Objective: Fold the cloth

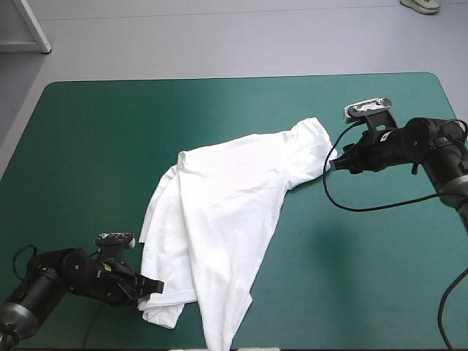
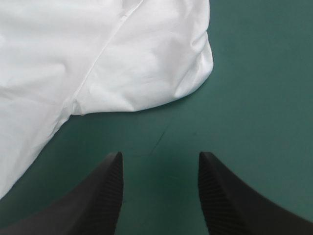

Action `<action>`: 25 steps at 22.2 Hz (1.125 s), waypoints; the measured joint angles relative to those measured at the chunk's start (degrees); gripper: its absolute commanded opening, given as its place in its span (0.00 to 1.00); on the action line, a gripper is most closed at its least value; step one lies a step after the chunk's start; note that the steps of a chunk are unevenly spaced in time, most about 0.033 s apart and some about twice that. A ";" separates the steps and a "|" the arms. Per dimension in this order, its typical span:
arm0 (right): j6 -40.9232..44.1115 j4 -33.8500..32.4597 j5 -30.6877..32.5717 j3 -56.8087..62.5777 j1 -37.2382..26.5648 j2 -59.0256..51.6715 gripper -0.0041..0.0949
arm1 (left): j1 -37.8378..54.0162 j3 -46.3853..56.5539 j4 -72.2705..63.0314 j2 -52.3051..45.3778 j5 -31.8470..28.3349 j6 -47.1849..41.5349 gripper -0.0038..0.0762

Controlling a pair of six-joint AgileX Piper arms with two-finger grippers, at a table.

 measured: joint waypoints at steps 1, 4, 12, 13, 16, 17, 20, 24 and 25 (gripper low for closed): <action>0.21 0.00 -1.15 0.55 0.00 0.00 0.49 | 0.00 0.00 0.00 0.00 -0.34 0.08 0.07; 0.57 0.05 -4.95 1.44 0.00 0.54 0.49 | 0.00 0.00 0.00 0.00 -1.21 0.28 0.07; -5.20 5.17 -13.12 1.50 0.00 12.83 0.50 | 0.00 0.07 0.00 0.00 -1.13 0.39 0.07; -5.42 5.23 -13.76 1.50 0.00 13.99 0.51 | 0.00 0.07 0.00 0.00 -1.13 0.39 0.07; -6.48 5.52 -16.30 1.55 0.00 17.45 0.60 | 0.00 0.07 0.00 0.00 -1.08 0.39 0.07; -7.47 6.13 -18.16 1.55 0.00 19.47 0.62 | 0.00 0.07 0.00 0.00 -1.08 0.39 0.07; -7.91 7.48 -22.14 1.55 0.00 23.39 0.57 | 0.00 0.07 0.00 0.00 -0.91 0.39 0.07; -12.09 12.69 -23.85 0.80 0.00 25.33 0.11 | 0.00 0.07 0.00 0.00 -1.02 0.39 0.07; -14.06 14.48 -23.85 0.80 0.00 25.54 0.03 | 0.00 0.07 0.00 0.00 -1.55 0.47 0.07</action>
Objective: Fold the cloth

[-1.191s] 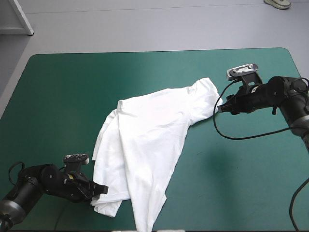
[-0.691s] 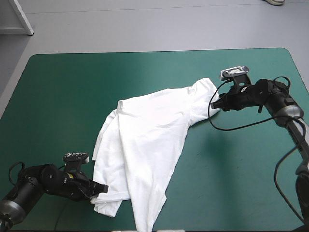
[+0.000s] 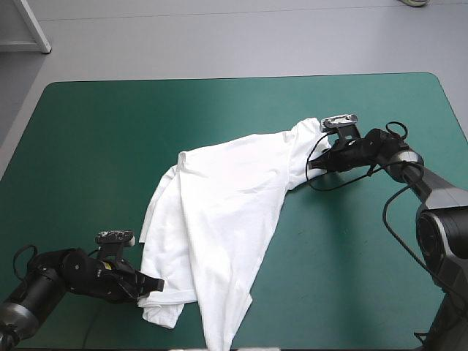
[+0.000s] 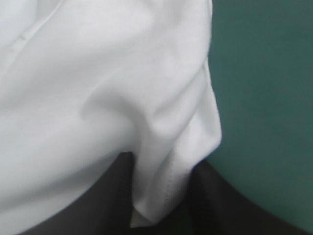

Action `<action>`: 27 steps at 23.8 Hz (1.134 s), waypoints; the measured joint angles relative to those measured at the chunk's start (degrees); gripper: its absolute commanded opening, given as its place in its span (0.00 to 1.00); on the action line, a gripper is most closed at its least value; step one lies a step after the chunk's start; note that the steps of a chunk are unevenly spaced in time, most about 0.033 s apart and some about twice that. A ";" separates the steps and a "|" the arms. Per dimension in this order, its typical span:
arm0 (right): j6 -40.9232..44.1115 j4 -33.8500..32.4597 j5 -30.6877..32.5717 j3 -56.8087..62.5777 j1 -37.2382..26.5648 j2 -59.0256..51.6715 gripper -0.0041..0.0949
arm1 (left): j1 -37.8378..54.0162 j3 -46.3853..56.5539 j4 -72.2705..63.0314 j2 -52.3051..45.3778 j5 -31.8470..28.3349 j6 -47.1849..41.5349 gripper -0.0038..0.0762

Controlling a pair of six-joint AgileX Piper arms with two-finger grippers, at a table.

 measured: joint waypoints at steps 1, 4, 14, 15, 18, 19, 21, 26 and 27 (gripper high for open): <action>-1.08 0.89 0.00 0.00 0.00 0.14 0.03 | 0.00 0.00 0.00 0.00 -0.54 0.22 0.07; -2.47 1.48 0.83 0.00 0.00 -0.50 0.03 | 0.00 -0.37 0.00 -0.33 -5.44 0.53 0.07; -2.69 0.29 2.66 -0.70 0.00 -23.02 0.03 | 0.00 -25.16 19.03 -1.72 -9.40 -0.28 0.07; -2.69 0.15 2.75 -0.85 0.00 -25.03 0.03 | 0.00 -27.50 20.70 -1.72 -9.36 -0.33 0.07; -2.69 0.02 3.28 -1.62 0.00 -32.19 0.03 | 0.00 -35.52 26.55 -1.72 -8.52 -0.39 0.07; -2.69 -0.13 3.45 -1.92 0.00 -34.44 0.03 | 0.00 -38.96 29.34 -1.72 -7.83 -0.39 0.07; -2.69 -1.72 3.72 -3.05 0.00 -40.81 0.03 | 0.00 -46.92 36.22 -1.79 -5.57 -0.46 0.07; -1.52 -7.10 3.56 -5.67 0.00 -51.43 0.03 | 0.00 -63.33 48.78 -2.69 0.43 -0.50 0.07; -1.36 -7.49 3.51 -6.58 0.00 -54.60 0.03 | 0.00 -68.00 50.40 -2.86 1.37 -0.50 0.07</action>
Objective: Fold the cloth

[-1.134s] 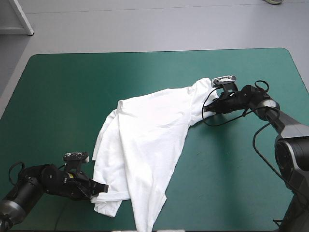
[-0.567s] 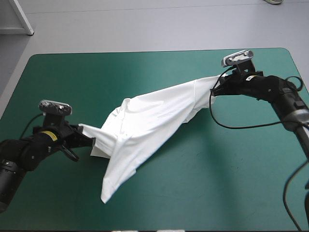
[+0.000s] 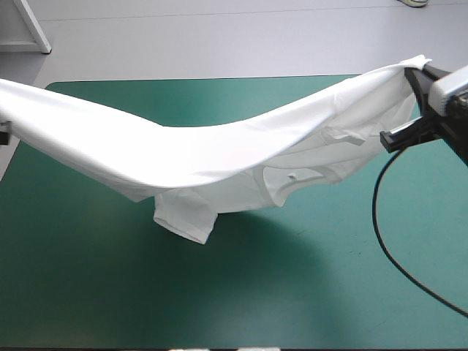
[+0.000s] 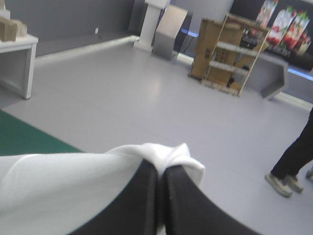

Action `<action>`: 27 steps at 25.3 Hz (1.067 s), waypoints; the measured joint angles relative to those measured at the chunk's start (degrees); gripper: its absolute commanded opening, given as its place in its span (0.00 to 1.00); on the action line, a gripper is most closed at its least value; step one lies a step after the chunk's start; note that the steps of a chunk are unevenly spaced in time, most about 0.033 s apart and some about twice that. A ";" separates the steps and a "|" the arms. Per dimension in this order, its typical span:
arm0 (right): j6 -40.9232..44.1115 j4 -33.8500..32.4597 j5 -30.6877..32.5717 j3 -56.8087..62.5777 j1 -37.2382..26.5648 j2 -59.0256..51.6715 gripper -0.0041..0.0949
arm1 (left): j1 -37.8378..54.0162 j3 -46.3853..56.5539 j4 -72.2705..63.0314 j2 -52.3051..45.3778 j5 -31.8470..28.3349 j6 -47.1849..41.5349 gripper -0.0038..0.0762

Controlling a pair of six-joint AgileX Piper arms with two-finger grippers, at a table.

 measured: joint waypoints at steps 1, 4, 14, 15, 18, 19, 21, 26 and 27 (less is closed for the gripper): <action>0.00 -0.27 -0.05 -1.01 0.00 -2.58 0.03 | 0.00 -4.40 0.29 -0.12 0.58 0.18 0.07; 0.00 -0.44 0.24 -3.30 0.00 -7.40 0.03 | 0.00 -12.89 -1.50 -0.66 1.07 1.90 0.07; 3.79 0.83 14.35 -14.36 0.00 -12.58 0.03 | 0.00 -23.91 -14.50 -0.67 5.85 9.91 0.07; 5.28 0.83 15.18 -13.85 0.00 -12.65 0.03 | 0.00 -23.18 -14.82 -0.25 6.79 9.76 0.07; 7.86 0.83 17.34 -10.49 0.00 -12.65 0.03 | 0.00 -18.84 -16.29 1.70 7.06 9.08 0.07; 8.50 0.83 17.59 -8.92 0.00 -12.65 0.03 | 0.00 -16.74 -16.59 2.33 6.62 8.73 0.07; 9.46 0.83 17.57 -3.96 0.00 -12.65 0.03 | 0.00 -12.27 -16.98 4.10 4.86 7.87 0.07; 10.12 0.77 12.76 11.11 0.00 -9.88 0.03 | 0.00 -3.26 -17.53 10.32 -1.19 6.30 0.07; 10.12 0.77 11.11 13.82 0.00 -8.60 0.03 | 0.00 -2.03 -17.72 12.33 -2.69 6.16 0.07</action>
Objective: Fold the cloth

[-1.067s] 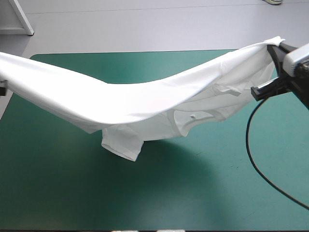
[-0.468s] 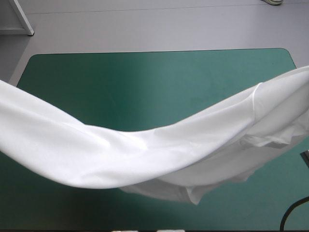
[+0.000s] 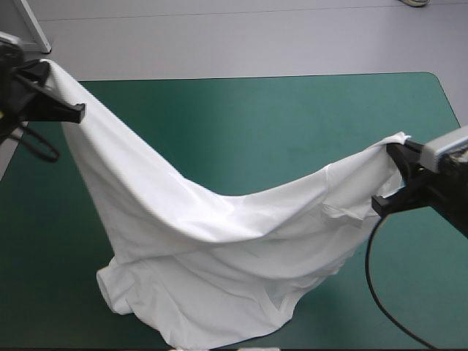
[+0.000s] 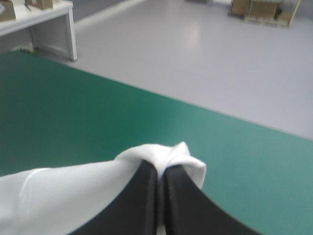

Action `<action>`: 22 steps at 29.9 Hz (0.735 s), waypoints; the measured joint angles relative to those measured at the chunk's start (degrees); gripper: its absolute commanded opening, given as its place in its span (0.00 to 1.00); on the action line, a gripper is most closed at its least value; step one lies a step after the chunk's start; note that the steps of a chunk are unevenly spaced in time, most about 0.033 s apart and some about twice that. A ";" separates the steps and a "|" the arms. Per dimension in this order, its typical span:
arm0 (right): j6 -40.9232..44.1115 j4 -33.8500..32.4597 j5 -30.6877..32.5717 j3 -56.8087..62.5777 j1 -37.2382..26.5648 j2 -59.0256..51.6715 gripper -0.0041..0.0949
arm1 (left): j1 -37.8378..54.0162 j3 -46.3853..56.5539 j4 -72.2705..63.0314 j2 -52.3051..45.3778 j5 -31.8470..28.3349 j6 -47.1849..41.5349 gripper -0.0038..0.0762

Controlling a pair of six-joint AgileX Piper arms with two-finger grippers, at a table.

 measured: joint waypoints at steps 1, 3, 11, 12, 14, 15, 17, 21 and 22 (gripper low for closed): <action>-0.09 -0.11 -1.78 2.27 0.00 2.03 0.03 | 0.00 0.86 -0.36 2.28 -1.54 -0.14 0.07; -1.14 -0.17 -4.93 4.87 0.00 6.92 0.03 | 0.00 1.57 -0.93 7.62 -4.28 -0.22 0.07; -5.16 0.49 -17.35 -0.39 0.00 37.28 0.03 | 0.00 0.68 -1.92 30.22 -14.26 -0.27 0.07; -5.61 0.76 -18.07 -2.52 0.00 41.37 0.03 | 0.00 0.13 -1.92 32.76 -14.72 -0.27 0.07; -6.71 1.17 -18.53 -6.97 -0.02 48.28 0.03 | 0.00 -0.75 -1.92 36.48 -15.56 -0.20 0.07; -7.10 1.30 -18.53 -9.63 -0.02 51.76 0.03 | 0.00 -1.26 -1.92 38.36 -16.26 -0.20 0.07; -7.44 1.37 -18.09 -14.67 -0.14 58.01 0.03 | 0.00 -1.74 -1.96 40.20 -17.39 -0.20 0.07; -7.57 1.37 -14.51 -26.55 -1.22 67.56 0.14 | 0.00 -2.29 -3.00 42.81 -19.29 -0.20 0.07; -7.51 1.37 -13.10 -28.95 -1.52 69.26 0.20 | 0.00 -2.33 -3.04 43.29 -19.29 -0.20 0.07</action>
